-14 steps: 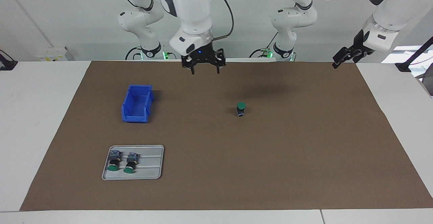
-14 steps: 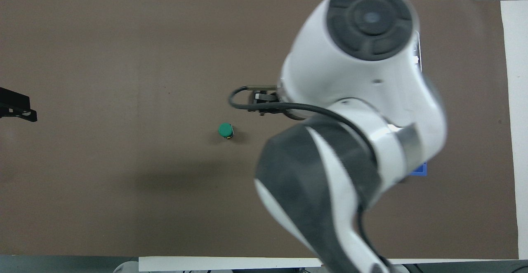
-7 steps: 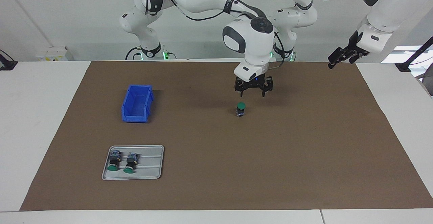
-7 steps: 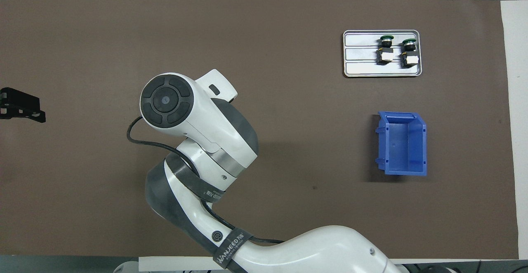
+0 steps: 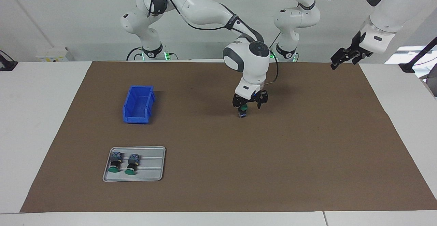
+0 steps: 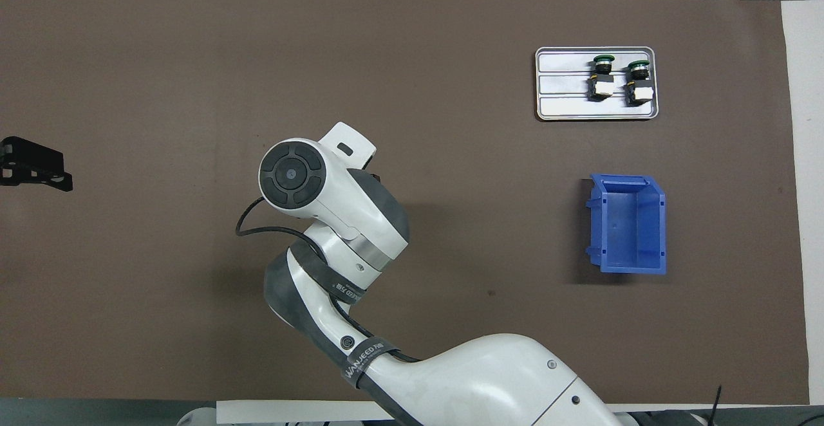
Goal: Place and press button with both arms
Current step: 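Carry the green button with the right gripper over the blue bin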
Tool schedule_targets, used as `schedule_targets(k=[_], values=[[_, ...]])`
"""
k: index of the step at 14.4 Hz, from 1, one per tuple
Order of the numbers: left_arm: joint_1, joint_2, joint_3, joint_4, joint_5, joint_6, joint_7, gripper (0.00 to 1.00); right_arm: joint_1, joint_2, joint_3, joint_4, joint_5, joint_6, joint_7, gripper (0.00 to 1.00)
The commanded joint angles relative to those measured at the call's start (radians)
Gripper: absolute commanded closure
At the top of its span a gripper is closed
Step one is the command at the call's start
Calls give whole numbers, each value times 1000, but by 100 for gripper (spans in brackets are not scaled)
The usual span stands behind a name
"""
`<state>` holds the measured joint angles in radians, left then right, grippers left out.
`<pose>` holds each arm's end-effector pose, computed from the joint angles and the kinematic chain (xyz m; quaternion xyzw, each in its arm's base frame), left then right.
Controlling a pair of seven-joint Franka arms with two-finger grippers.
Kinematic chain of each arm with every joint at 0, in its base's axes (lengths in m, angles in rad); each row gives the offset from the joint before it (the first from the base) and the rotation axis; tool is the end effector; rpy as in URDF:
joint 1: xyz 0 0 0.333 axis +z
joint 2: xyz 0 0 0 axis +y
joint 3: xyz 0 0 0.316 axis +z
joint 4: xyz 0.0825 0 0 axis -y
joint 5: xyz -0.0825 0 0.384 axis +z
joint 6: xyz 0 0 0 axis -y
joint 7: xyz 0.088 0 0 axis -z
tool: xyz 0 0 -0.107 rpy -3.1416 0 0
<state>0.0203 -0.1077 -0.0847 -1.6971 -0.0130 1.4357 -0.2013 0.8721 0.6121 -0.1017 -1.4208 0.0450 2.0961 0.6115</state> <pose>0.5029 -0.0363 0.6120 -0.9947 -0.0684 0.0765 0.0082 0.5082 0.5159 0.3473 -0.9963 -0.0788 -0.0313 0.0142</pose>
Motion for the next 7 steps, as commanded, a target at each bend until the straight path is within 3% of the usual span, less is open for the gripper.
schedule_targets(k=[1,2,5,7], values=[[-13,-9,5,-16,18,25,13,1,-15,-71,16,-135,0,81,-90,0],[-17,-9,5,-18,18,44,28,1,-22,-71,16,-138,3,82,-119,2],[-34,-17,5,-41,18,63,66,1,-24,-77,16,-170,16,123,-174,21],[-25,-17,6,-44,18,60,114,1,-21,-86,16,-200,18,146,-174,22]])
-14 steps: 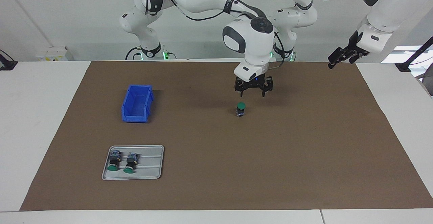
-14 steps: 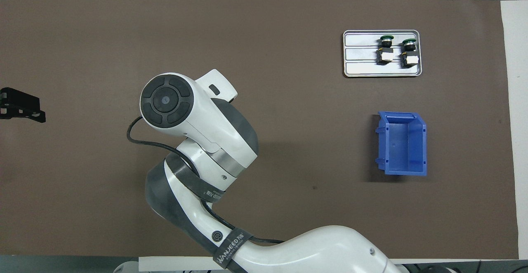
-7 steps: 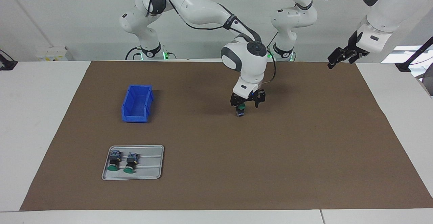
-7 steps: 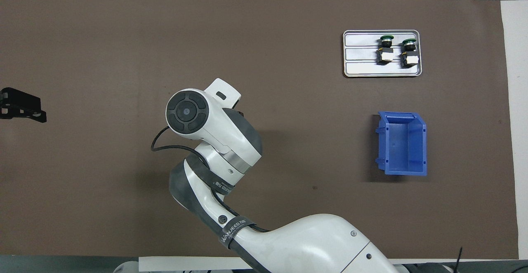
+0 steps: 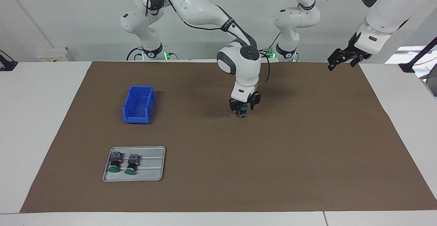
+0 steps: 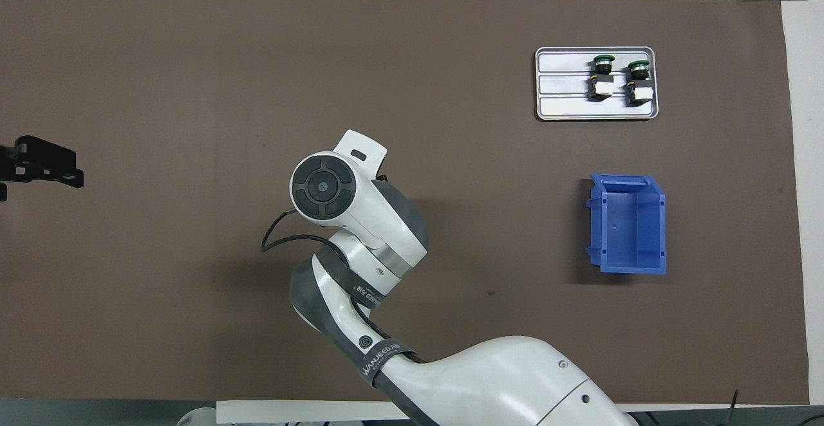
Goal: Place and press button with both arms
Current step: 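Carry the green button with the right gripper over the blue bin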
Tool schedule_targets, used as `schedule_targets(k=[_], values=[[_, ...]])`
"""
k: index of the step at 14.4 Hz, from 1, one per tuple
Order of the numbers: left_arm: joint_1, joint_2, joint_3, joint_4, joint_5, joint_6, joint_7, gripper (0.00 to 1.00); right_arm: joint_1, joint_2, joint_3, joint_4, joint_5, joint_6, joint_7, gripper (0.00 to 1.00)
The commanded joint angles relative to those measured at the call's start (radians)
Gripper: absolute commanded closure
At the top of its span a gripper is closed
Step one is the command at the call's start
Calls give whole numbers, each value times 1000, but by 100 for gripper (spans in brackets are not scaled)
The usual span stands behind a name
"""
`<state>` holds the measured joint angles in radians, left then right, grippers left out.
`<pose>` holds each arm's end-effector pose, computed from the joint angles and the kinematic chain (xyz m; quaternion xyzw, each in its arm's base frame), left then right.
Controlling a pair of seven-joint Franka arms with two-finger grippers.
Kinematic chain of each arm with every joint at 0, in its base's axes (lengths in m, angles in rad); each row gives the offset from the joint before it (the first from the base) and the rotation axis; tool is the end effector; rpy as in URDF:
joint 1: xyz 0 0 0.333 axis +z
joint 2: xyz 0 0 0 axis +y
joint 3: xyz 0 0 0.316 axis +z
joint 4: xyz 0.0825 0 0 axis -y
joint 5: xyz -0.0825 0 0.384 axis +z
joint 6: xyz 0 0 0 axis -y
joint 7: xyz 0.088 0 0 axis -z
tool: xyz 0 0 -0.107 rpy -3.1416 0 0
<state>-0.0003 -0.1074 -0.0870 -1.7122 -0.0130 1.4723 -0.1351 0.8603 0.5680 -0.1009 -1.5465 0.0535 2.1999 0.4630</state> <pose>0.5057 -0.0481 0.6075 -0.9975 -0.0242 0.0662 0.0055 0.5043 0.4964 0.3294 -0.9889 -0.1419 -0.0388 0.0218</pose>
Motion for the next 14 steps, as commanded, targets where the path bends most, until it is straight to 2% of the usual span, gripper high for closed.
schedule_targets(k=[1,4,5,9,10,12,14], values=[[-3,-17,10,-29,18,20,45,1,-6,-46,17,-96,9,64,-23,22],[3,-17,18,-29,18,17,40,0,-6,-54,27,-119,9,86,-23,23],[3,-17,19,-26,18,17,39,0,-7,-54,27,-119,9,87,-24,32],[3,-17,19,-27,18,19,40,0,-17,-54,27,-112,8,84,-53,100],[3,-17,19,-27,18,19,42,0,-17,-54,26,-98,6,67,-57,100],[3,-18,19,-27,19,10,37,0,-18,-57,15,-5,6,-52,-41,100],[3,-18,19,-29,19,6,35,0,-103,-178,-6,-50,0,-83,-29,100]])
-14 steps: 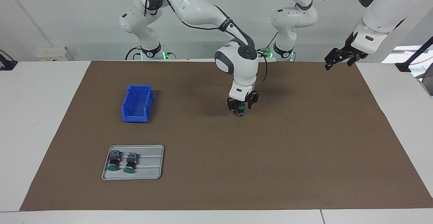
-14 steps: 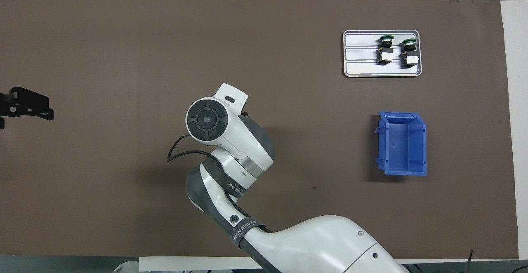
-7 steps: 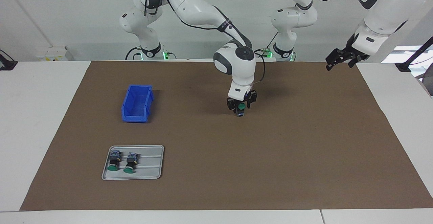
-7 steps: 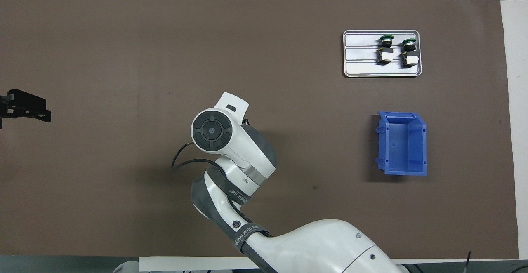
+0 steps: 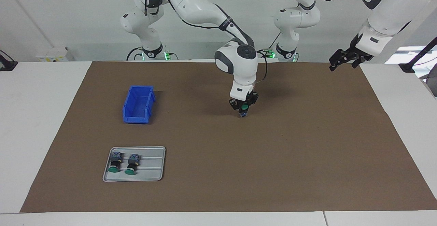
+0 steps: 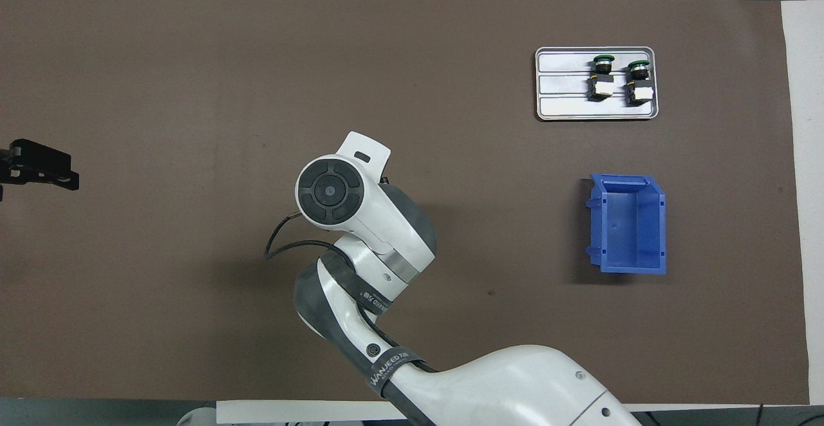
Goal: Place and press button with both arms
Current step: 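Carry the green button with the right gripper over the blue bin, then lower the button into the blue bin and open the right gripper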
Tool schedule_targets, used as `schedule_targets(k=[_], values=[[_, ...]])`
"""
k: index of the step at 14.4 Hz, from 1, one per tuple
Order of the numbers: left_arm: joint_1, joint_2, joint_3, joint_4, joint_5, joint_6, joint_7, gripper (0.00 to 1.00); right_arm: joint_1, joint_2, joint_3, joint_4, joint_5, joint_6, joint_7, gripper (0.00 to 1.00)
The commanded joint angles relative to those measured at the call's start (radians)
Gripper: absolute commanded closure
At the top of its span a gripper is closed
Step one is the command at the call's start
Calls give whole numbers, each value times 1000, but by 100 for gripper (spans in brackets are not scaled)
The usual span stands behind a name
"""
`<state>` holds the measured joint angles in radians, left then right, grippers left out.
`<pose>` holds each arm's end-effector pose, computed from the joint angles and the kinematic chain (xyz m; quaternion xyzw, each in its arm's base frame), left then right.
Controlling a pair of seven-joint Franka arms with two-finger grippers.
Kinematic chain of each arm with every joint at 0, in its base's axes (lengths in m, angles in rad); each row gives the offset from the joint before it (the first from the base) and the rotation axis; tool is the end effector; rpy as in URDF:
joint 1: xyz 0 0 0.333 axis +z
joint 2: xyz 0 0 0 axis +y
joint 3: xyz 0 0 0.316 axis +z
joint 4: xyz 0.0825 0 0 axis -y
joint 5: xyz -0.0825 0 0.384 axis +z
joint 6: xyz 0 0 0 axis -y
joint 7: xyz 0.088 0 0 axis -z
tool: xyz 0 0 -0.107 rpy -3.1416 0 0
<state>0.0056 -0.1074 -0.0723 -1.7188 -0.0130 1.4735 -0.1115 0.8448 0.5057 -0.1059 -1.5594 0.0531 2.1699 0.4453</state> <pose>0.5064 -0.0372 0.6046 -0.9974 -0.0226 0.0690 0.0035 0.5095 0.4816 0.3643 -0.9886 -0.1403 -0.0461 0.0280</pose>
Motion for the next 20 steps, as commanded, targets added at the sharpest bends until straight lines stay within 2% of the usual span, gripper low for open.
schedule_targets(k=[1,3,5,6,7,8,10,12,14,17,20], values=[[-3,-18,5,-22,19,5,13,0,-146,-198,0,-104,-1,-55,-19,100],[-3,-18,5,-21,19,5,13,0,-222,-352,-2,-255,-2,-55,-30,100],[-3,-18,5,-15,19,8,13,0,-323,-526,-3,-454,-2,-61,-40,100],[-3,-18,5,-15,19,14,12,0,-396,-605,-5,-522,-2,-80,-106,100],[2,-11,6,-4,16,30,16,1,-473,-675,-5,-551,-2,-157,-219,99],[14,-11,6,-4,18,39,19,1,-542,-712,-6,-559,-2,-224,-302,99],[19,-3,6,10,18,53,21,1,-711,-730,-6,-597,-2,-242,-467,99],[20,15,6,25,16,65,23,1,-773,-722,-6,-633,-2,-207,-505,100],[22,20,8,24,18,79,23,1,-753,-701,-5,-666,-2,-141,-487,99],[33,18,6,22,18,56,21,1,-724,-638,-5,-677,-2,-108,-454,99],[33,18,6,24,18,51,21,1,-739,-619,-5,-735,-2,-56,-522,99]])
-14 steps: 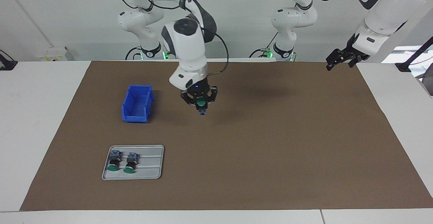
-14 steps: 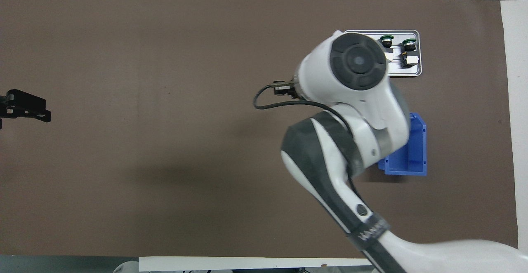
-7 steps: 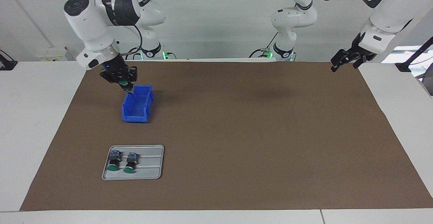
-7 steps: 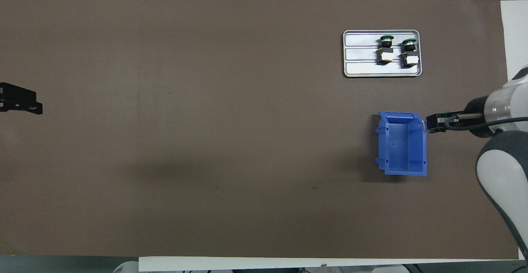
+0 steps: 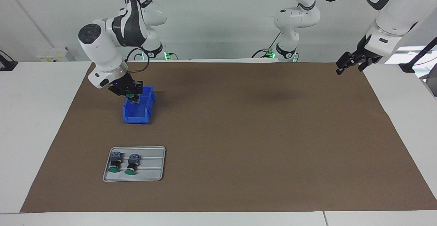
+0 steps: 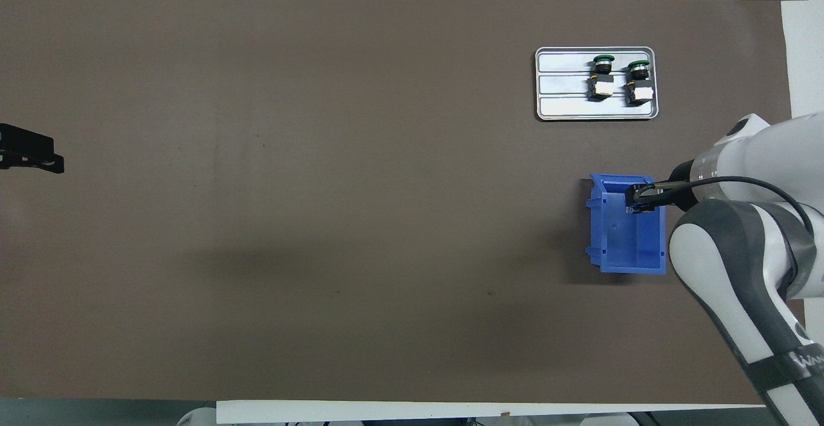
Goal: Place and press button with both arms
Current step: 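Lower the button into the blue bin and open the right gripper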
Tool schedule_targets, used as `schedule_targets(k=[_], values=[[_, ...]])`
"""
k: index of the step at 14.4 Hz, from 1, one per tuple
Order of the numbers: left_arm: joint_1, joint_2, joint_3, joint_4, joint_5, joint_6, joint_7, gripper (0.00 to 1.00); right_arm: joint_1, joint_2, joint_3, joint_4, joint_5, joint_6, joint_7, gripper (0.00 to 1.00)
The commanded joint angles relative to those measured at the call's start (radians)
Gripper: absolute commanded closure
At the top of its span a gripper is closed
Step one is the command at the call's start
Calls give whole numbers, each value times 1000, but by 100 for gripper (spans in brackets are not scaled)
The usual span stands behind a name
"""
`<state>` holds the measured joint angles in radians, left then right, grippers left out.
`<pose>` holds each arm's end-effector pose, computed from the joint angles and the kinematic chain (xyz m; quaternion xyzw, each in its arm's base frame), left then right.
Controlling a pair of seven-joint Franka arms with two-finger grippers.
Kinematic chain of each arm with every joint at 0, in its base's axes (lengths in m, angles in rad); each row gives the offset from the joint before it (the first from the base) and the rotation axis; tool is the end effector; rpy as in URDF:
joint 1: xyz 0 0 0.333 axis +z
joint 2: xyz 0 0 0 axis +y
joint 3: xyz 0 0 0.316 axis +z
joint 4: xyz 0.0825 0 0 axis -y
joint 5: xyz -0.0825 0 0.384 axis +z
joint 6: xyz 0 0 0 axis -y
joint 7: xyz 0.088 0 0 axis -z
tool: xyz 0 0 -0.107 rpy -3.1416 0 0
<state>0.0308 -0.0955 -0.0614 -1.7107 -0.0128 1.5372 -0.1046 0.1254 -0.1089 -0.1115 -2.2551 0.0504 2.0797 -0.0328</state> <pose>0.5184 -0.0187 0.6072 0.9985 0.0373 -0.0392 0.0008 0.4954 0.0089 0.4035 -0.9990 -0.0108 0.0334 0.0279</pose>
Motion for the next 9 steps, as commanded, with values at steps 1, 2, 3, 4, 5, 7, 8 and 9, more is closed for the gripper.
schedule_targets(k=[1,2,3,4,5,7,8,9], values=[[6,7,-5,17,17,-19,14,1,-18,-5,1,-53,0,49,-36,99],[4,5,-6,13,17,-19,14,1,-12,4,1,-58,0,52,-15,99],[6,5,-5,14,17,-20,14,1,-3,21,1,-58,0,57,20,98],[8,3,-6,14,17,-28,14,1,-4,31,1,-60,0,65,19,95],[-2,2,-6,14,20,-35,14,1,-4,34,1,-60,0,72,13,92],[-6,5,-5,16,22,-35,14,1,-6,34,1,-69,-1,74,13,83],[-6,5,-6,16,20,-29,16,1,-4,34,1,-75,-1,88,13,82],[-25,10,-5,17,20,-28,14,1,-6,37,0,-89,-1,106,11,82]])
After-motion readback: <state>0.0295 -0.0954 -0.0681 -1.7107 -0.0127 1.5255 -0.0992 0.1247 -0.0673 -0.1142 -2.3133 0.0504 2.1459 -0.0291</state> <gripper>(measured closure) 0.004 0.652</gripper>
